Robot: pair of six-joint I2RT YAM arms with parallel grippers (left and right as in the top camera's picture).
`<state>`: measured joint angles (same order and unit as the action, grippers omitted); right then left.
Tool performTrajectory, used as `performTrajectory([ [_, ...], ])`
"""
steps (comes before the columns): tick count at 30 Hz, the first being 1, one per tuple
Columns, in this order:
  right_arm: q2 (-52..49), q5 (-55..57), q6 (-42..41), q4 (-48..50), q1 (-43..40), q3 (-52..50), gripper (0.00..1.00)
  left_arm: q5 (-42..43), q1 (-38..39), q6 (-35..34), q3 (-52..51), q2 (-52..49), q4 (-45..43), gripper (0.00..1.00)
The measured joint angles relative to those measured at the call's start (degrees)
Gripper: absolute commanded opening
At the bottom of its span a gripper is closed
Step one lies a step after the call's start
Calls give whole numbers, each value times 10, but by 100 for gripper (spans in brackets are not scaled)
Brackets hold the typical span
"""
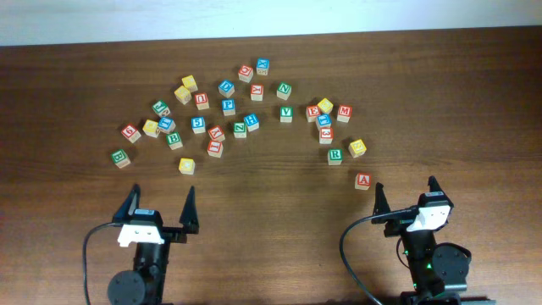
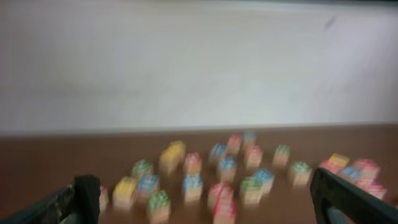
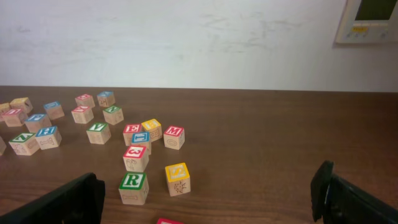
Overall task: Spell out CVPR
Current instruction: 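Move the left gripper forward over the blocks toward the yellow C block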
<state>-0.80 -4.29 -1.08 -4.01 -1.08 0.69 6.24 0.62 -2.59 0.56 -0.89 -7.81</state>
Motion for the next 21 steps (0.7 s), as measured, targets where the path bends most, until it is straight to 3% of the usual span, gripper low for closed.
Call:
performTrajectory([
  [6, 0, 0, 0, 0, 0, 0, 98, 45, 0, 0, 1, 2, -103, 99],
  [11, 0, 0, 0, 0, 0, 0, 98, 50, 0, 11, 68, -19, -34, 99],
  [14, 0, 1, 0, 0, 0, 0, 98, 53, 0, 33, 155, -110, 38, 99],
  [17, 1, 2, 0, 0, 0, 0, 98, 84, 0, 41, 181, -185, -1, 99],
  [21, 0, 2, 0, 0, 0, 0, 98, 146, 0, 46, 182, -205, -23, 99],
])
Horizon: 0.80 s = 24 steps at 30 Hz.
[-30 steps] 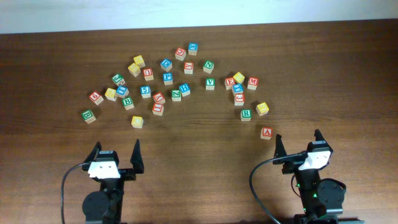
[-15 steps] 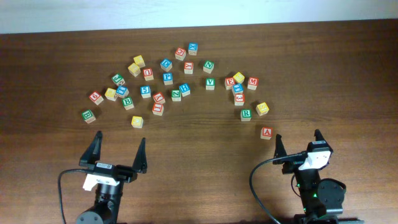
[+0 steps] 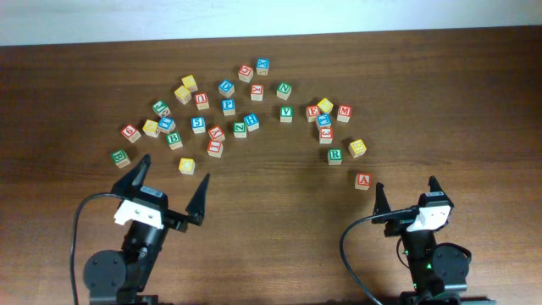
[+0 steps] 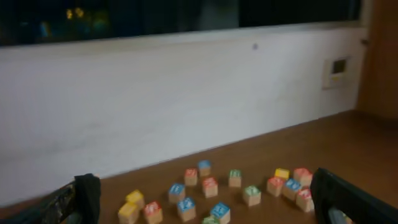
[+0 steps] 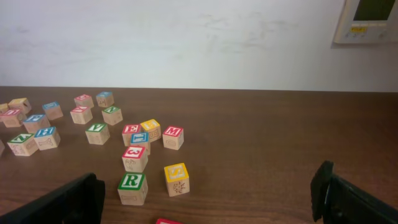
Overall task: Spell out CVPR
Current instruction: 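Move the left gripper forward over the blocks toward the yellow C block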
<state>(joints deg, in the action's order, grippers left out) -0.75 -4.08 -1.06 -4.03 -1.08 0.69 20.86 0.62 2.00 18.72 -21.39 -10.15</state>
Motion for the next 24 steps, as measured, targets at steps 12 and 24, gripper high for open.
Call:
performTrajectory([
  [12, 0, 0, 0, 0, 0, 0, 98, 54, 0, 6, 328, -274, 272, 99],
  [24, 0, 0, 0, 0, 0, 0, 98, -7, 1, -23, 549, -483, 552, 99],
])
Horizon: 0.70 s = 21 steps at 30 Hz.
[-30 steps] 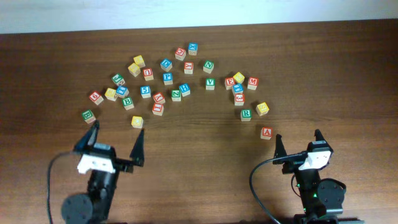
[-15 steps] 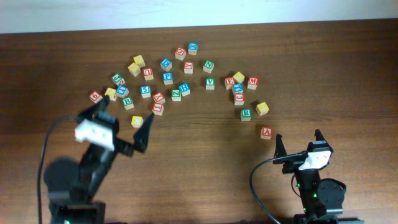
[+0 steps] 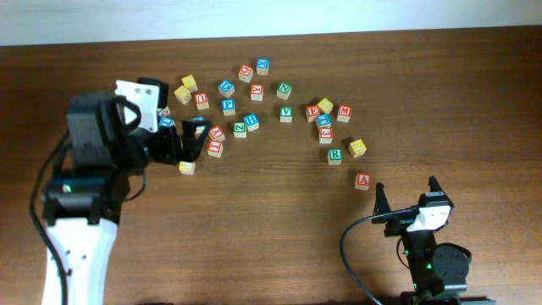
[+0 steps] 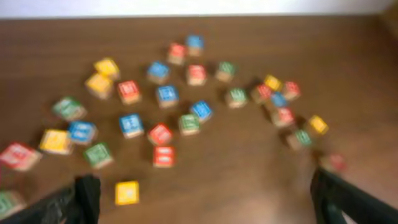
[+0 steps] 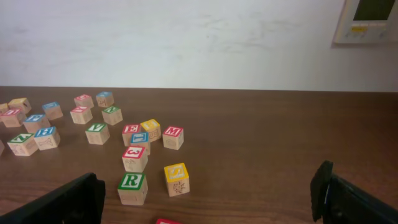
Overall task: Spell out CVPR
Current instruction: 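Move the left gripper forward over the blocks toward the yellow C block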
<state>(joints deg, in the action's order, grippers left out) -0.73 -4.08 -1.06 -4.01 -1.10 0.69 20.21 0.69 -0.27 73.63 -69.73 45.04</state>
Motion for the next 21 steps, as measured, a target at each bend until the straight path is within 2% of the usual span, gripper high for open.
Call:
performTrajectory([
  [2, 0, 0, 0, 0, 0, 0, 98, -21, 0, -2, 33, -30, 28, 99],
  [10, 0, 0, 0, 0, 0, 0, 98, 32, 0, -10, 37, -53, 23, 99],
  [16, 0, 0, 0, 0, 0, 0, 98, -34, 0, -58, 66, -53, 54, 99],
  [21, 0, 0, 0, 0, 0, 0, 98, -71, 0, -69, 109, -102, 134, 99],
])
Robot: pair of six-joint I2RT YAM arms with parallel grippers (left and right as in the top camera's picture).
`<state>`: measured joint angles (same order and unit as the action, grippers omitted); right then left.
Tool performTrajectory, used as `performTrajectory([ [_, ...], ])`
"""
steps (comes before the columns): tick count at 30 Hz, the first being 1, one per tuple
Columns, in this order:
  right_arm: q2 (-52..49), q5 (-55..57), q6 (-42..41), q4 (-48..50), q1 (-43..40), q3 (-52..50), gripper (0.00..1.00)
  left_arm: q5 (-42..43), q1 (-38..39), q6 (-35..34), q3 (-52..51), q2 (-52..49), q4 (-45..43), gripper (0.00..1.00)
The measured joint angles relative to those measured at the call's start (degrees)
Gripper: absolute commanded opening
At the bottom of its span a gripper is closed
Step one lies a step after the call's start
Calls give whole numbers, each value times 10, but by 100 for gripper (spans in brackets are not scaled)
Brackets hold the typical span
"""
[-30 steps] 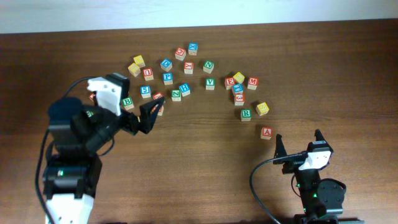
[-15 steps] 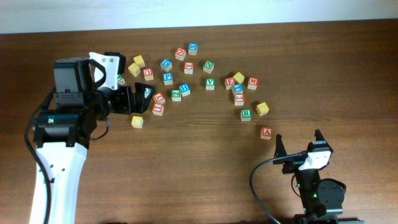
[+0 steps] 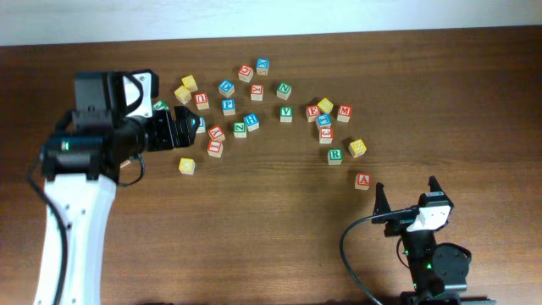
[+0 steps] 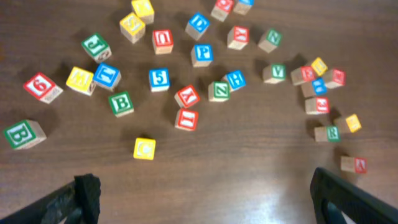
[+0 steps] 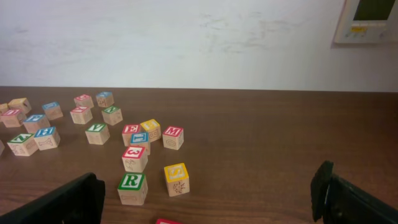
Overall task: Spell out CVPR
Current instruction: 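Move the left gripper forward over the blocks toward the yellow C block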
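Lettered wooden blocks lie scattered across the brown table (image 3: 271,229). Among them are a yellow C (image 4: 144,148), a blue P (image 4: 202,53), a green V (image 4: 273,73) and a green R (image 5: 133,185). My left gripper (image 3: 188,130) is open and empty, raised high over the left part of the cluster and looking straight down, with the yellow C (image 3: 186,165) just in front of it. At the front right, my right gripper (image 3: 406,191) rests low, open and empty, with the green R (image 3: 335,155) ahead of it to the left.
Many other letter and number blocks surround these, including a red A (image 3: 362,180) just ahead of the right gripper and a yellow S (image 5: 176,177) beside the R. A white wall (image 5: 186,43) runs along the table's far edge.
My left arm has shifted a little, and its camera now looks straight down on the blocks from closer in. The blocks lie as before. The right arm has not moved.
My left gripper stood open and low at the front left, facing the blocks. Then it was slightly further forward and tilted up. Then it was raised over the left blocks, where it now hovers facing down. No block has moved and the right gripper has stayed put.
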<state>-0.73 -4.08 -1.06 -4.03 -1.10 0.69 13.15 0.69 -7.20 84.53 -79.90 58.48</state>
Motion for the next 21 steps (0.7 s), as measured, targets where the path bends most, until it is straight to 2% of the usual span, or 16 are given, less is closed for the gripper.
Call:
performTrajectory([
  [3, 0, 0, 0, 0, 0, 0, 98, -5, 0, 0, 37, -54, 17, 99],
  [13, 0, 0, 0, 0, 0, 0, 98, 28, 0, 0, 37, -76, 4, 99],
  [17, 0, 0, 0, 0, 0, 0, 98, -29, 0, -33, 40, -87, 5, 99],
  [21, 0, 0, 0, 0, 0, 0, 98, -46, 6, -44, 40, -128, 4, 99],
])
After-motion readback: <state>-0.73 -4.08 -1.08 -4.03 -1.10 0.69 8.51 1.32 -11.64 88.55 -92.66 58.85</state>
